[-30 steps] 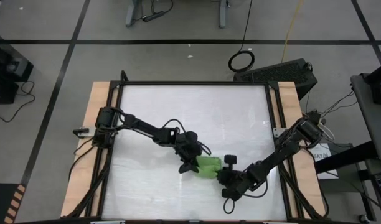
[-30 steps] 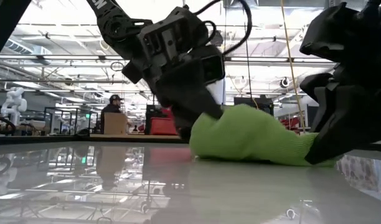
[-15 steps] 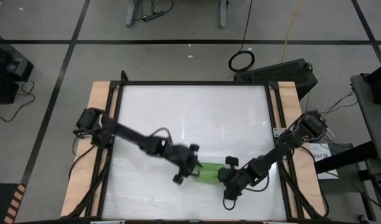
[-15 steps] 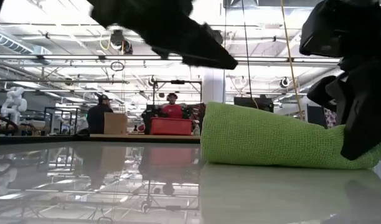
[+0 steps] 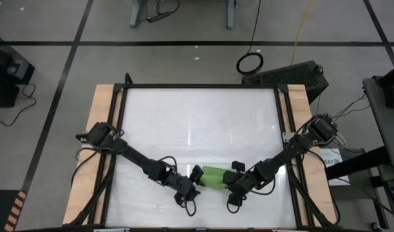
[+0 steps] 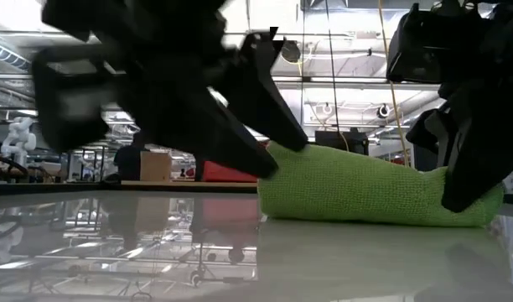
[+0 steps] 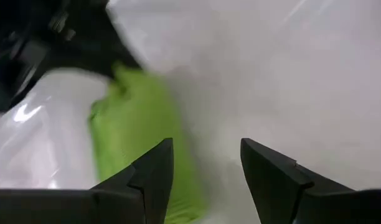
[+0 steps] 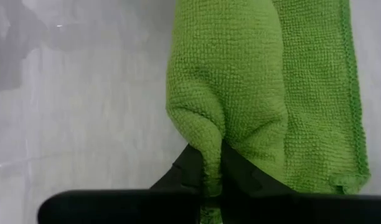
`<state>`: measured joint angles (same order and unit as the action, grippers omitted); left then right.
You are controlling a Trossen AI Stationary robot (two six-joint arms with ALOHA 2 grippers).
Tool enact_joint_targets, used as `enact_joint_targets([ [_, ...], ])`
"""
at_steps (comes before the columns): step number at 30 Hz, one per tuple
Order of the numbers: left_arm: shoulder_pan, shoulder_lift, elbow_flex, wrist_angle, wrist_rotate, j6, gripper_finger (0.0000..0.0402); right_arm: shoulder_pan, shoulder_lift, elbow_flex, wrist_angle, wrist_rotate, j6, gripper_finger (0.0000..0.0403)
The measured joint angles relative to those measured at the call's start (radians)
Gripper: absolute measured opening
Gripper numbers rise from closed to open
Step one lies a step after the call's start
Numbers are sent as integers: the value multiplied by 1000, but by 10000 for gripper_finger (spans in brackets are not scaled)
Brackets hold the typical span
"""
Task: Roll towel into tight, uniform cylinder
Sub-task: Roll the green microfiber towel
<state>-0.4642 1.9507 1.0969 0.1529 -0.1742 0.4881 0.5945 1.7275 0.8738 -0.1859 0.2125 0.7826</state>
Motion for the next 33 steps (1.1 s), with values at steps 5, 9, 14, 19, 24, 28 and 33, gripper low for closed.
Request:
enact_joint_targets([
  [5, 21, 36, 0, 7, -66, 47, 198, 0, -1, 0, 28, -36, 18, 15],
  [9, 26, 39, 0, 36, -68, 70, 229, 0, -1, 0, 46, -48, 19, 16],
  [14, 51, 39, 0, 17, -78, 74, 264, 0, -2, 0, 60, -57, 16, 16],
  [19, 96, 45, 0, -22, -23, 18, 250, 0, -2, 0, 67, -57, 8, 16],
  [24, 141, 46, 0, -24, 36, -38, 195, 0, -2, 0, 89, -57, -16, 17],
  [28, 159, 46, 1, -29, 69, -37, 122, 0, -2, 0, 105, -74, -34, 36],
  [33, 181, 45, 2, -68, 164, -37, 21, 2, -9, 0, 95, -90, -46, 106],
])
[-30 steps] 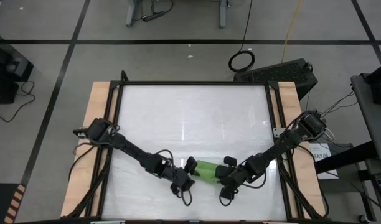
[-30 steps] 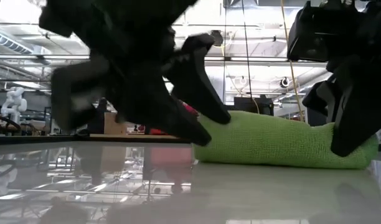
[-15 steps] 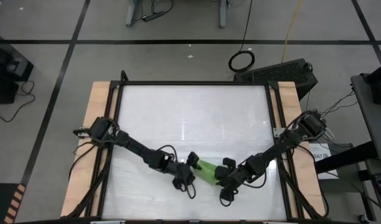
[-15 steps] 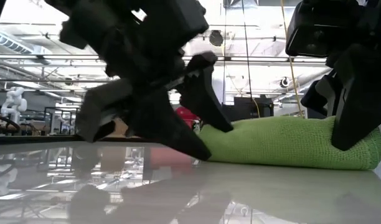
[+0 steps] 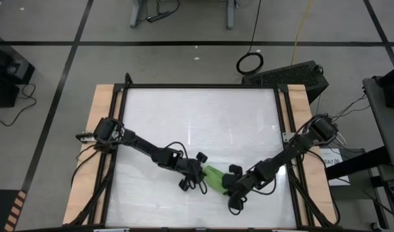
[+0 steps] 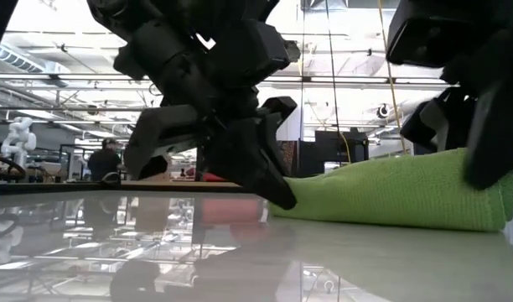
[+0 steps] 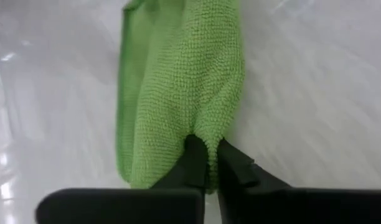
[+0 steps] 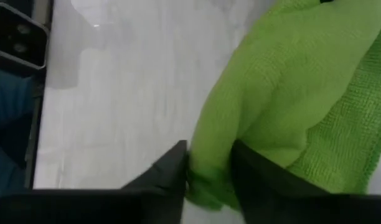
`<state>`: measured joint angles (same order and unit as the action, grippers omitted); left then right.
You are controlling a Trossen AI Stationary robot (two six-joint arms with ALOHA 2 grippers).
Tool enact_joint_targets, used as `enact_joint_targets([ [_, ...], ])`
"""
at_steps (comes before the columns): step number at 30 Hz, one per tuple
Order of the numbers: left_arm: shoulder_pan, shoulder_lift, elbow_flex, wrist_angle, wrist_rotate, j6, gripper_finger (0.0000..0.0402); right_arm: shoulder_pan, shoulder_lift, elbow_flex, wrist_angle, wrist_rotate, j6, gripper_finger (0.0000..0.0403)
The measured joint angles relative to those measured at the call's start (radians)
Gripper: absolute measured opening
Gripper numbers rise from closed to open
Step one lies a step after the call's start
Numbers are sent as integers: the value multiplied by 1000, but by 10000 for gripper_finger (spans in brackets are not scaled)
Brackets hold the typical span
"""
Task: Roll towel into tight, uniform cylinder
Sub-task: Roll the green microfiber towel
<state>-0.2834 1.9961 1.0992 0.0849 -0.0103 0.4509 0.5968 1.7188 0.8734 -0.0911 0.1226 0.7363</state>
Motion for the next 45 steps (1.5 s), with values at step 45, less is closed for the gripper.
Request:
enact_joint_targets([
  [45, 164, 147, 275, -244, 534, -286, 111, 202, 107, 6, -102, 426, 50, 183],
])
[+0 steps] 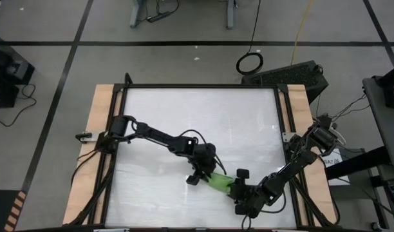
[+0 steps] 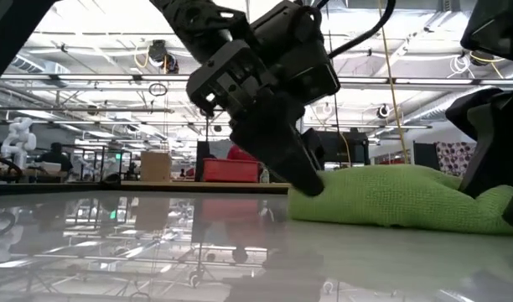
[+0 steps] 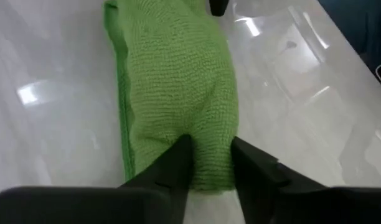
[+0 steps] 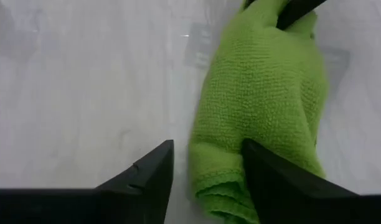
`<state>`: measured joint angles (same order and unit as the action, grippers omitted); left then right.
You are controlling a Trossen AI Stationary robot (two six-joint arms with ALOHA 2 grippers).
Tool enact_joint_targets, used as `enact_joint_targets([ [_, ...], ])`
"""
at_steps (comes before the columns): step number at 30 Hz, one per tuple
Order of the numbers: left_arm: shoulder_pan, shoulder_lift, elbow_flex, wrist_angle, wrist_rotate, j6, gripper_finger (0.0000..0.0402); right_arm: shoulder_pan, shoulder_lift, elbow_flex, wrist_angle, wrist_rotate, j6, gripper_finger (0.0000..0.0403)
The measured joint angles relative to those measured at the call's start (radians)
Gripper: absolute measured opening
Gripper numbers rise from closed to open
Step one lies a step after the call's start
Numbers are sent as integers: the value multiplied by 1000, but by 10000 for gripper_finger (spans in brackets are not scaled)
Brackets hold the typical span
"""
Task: Roll towel into tight, uniform cylinder
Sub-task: Roll the green microfiber towel
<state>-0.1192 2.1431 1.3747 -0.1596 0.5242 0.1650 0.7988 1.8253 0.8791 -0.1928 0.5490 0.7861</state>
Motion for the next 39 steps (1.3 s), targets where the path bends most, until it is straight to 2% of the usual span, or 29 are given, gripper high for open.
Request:
enact_joint_targets([
  [3, 2, -2, 17, -63, -13, 1, 135, -10, 0, 0, -21, 8, -35, 156],
  [8, 2, -28, 26, -171, -65, 17, 140, -56, 0, -2, -40, 8, -106, 105],
  [12, 2, -76, 22, -243, -117, 33, 141, -102, 1, -2, -37, 0, -164, 89],
  [15, 3, -134, 22, -297, -156, 55, 141, -136, 1, -3, -29, -36, -219, 100],
  [19, 7, -216, 23, -407, -223, 62, 141, -194, 1, -3, -26, -84, -266, 136],
  [25, 8, -370, 23, -629, -374, 45, 141, -278, 1, -3, -1, -137, -387, 181],
  [29, -8, -496, 23, -736, -471, -24, 141, -334, 1, -5, 32, -184, -475, 190],
  [34, -68, -689, 23, -834, -638, -118, 141, -383, -13, -6, 96, -214, -569, 191],
  [39, -153, -888, 13, -852, -764, -213, 141, -430, -79, -13, 119, -245, -645, 191],
])
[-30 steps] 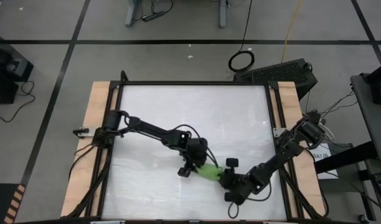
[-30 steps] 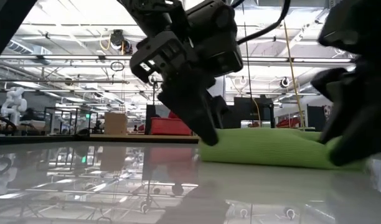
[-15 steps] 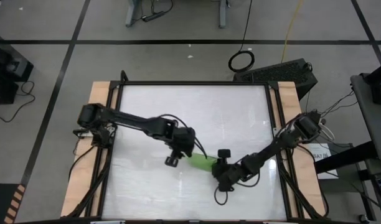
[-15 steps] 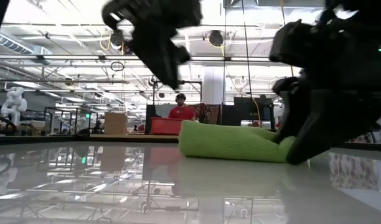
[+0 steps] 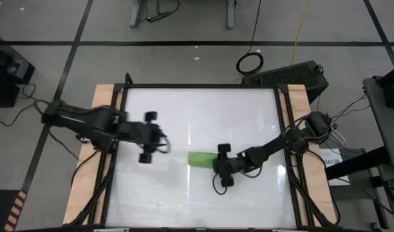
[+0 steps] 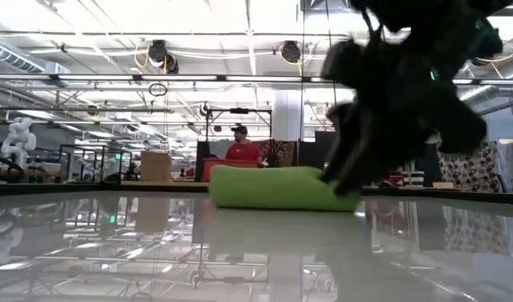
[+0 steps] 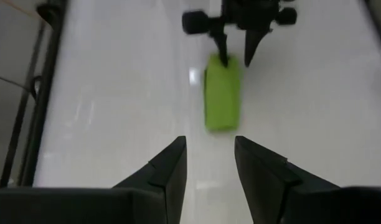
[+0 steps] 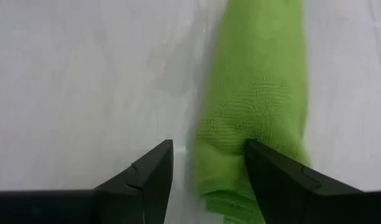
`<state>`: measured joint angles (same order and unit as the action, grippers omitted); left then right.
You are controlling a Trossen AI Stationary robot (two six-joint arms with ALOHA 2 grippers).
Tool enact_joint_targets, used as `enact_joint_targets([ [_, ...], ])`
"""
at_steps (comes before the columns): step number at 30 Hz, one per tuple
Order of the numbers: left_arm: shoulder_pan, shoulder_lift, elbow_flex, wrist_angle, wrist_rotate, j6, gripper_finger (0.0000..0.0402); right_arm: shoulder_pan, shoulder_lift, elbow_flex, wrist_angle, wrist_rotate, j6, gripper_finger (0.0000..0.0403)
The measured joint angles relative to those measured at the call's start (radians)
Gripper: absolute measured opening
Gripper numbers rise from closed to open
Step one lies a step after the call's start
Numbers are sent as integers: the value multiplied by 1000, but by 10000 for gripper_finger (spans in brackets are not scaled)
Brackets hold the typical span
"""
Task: Roll towel into tight, uniform cylinder
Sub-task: Roll the green microfiber towel, then return to Home Position
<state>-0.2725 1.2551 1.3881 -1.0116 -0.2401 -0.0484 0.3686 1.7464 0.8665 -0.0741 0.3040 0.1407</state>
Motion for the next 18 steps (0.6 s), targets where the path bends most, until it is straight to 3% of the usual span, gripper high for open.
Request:
enact_joint_targets([
  [5, -107, -159, -61, 0, -107, -110, 141, -26, -107, 3, 20, -79, -45, 191],
  [10, -205, -269, -207, 27, -192, -218, 141, -43, -218, 5, 11, -128, -88, 191],
  [18, -342, -353, -545, 340, -262, -254, 141, -13, -488, 5, -161, -126, -99, 190],
])
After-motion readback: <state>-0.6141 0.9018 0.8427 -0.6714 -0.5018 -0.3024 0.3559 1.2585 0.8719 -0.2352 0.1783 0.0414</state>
